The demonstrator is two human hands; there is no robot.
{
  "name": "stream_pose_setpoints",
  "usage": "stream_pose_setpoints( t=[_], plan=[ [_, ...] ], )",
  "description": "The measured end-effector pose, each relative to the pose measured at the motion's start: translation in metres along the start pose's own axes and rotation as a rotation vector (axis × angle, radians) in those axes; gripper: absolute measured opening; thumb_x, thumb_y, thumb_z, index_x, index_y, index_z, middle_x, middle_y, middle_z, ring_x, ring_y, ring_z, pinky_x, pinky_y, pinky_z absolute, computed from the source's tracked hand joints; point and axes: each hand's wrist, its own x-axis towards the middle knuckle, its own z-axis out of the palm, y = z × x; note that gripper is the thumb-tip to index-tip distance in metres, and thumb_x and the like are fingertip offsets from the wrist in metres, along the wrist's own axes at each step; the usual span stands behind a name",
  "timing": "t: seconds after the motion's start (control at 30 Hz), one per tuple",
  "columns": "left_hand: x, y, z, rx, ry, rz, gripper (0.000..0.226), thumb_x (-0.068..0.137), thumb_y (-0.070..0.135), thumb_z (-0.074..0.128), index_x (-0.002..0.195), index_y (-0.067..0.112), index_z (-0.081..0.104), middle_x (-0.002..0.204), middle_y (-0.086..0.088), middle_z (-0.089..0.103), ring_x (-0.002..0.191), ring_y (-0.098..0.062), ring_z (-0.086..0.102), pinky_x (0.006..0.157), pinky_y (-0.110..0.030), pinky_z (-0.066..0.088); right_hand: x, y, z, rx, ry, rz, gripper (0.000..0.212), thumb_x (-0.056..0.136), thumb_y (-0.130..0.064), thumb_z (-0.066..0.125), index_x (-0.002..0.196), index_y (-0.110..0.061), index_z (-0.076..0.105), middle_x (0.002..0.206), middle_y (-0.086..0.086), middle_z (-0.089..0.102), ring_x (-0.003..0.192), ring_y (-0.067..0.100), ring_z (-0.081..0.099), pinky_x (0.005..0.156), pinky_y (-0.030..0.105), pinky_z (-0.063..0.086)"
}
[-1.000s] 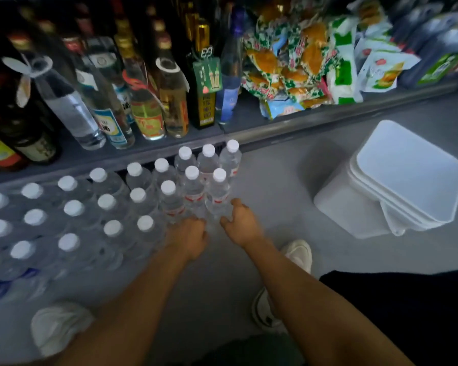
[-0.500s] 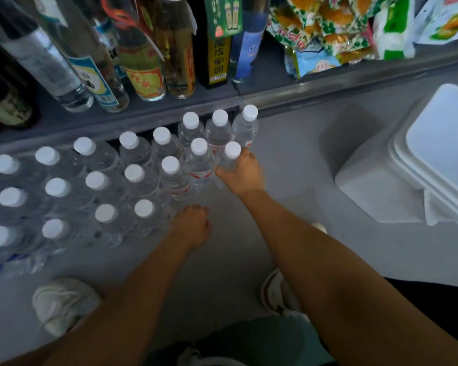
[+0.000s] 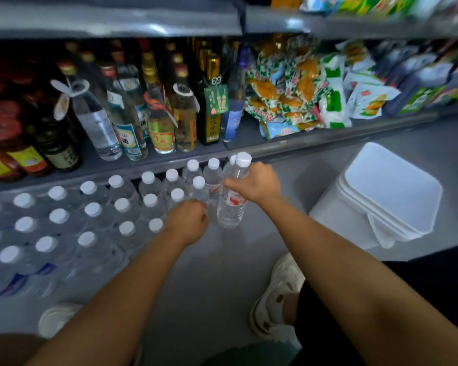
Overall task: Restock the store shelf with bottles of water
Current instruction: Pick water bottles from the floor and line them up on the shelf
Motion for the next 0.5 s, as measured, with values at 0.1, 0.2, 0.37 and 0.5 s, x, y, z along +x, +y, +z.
stream_pose_setpoints(
  t=[0.1, 0.2, 0.37, 0.5],
  plan=[
    [-0.004, 0.014, -0.045, 0.069, 0.106, 0.034, 0.018, 0.091, 0.021, 0.047, 0.092, 0.008, 0.06, 0.101, -0.015, 0.062, 0.094, -0.034, 0.06, 0.073, -0.04, 0.05, -0.01, -0.025, -0.045, 0.019, 0.082, -0.03, 0.053, 0.054, -0.066, 0.068, 0.071, -0.016, 0.064, 0.078, 0.005, 0.067, 0.078, 0.024, 0.065, 0.058, 0.03, 0.048],
    [-0.008, 0.029, -0.096, 0.095, 0.228, 0.05, 0.02, 0.094, 0.023, 0.046, 0.095, 0.009, 0.06, 0.104, -0.013, 0.061, 0.097, -0.034, 0.058, 0.068, -0.036, 0.043, -0.016, -0.052, -0.09, 0.039, 0.147, -0.086, 0.052, 0.059, -0.064, 0.072, 0.077, -0.015, 0.069, 0.076, 0.003, 0.067, 0.073, 0.02, 0.064, 0.059, 0.033, 0.054],
    [-0.008, 0.053, -0.175, 0.141, 0.434, 0.123, 0.017, 0.094, 0.024, 0.047, 0.093, 0.013, 0.06, 0.099, -0.01, 0.06, 0.093, -0.031, 0.059, 0.065, -0.035, 0.042, -0.022, -0.1, -0.153, 0.062, 0.265, -0.233, 0.046, 0.061, -0.06, 0.07, 0.066, -0.015, 0.066, 0.066, 0.0, 0.064, 0.064, 0.016, 0.062, 0.048, 0.026, 0.043],
    [-0.002, 0.062, -0.224, 0.17, 0.547, 0.13, 0.019, 0.092, 0.026, 0.047, 0.099, 0.017, 0.063, 0.107, -0.007, 0.062, 0.1, -0.029, 0.059, 0.071, -0.036, 0.044, -0.018, -0.134, -0.19, 0.108, 0.326, -0.309, 0.048, 0.063, -0.058, 0.072, 0.053, -0.016, 0.051, 0.053, 0.0, 0.053, 0.051, 0.016, 0.053, 0.043, 0.026, 0.032]
  ],
)
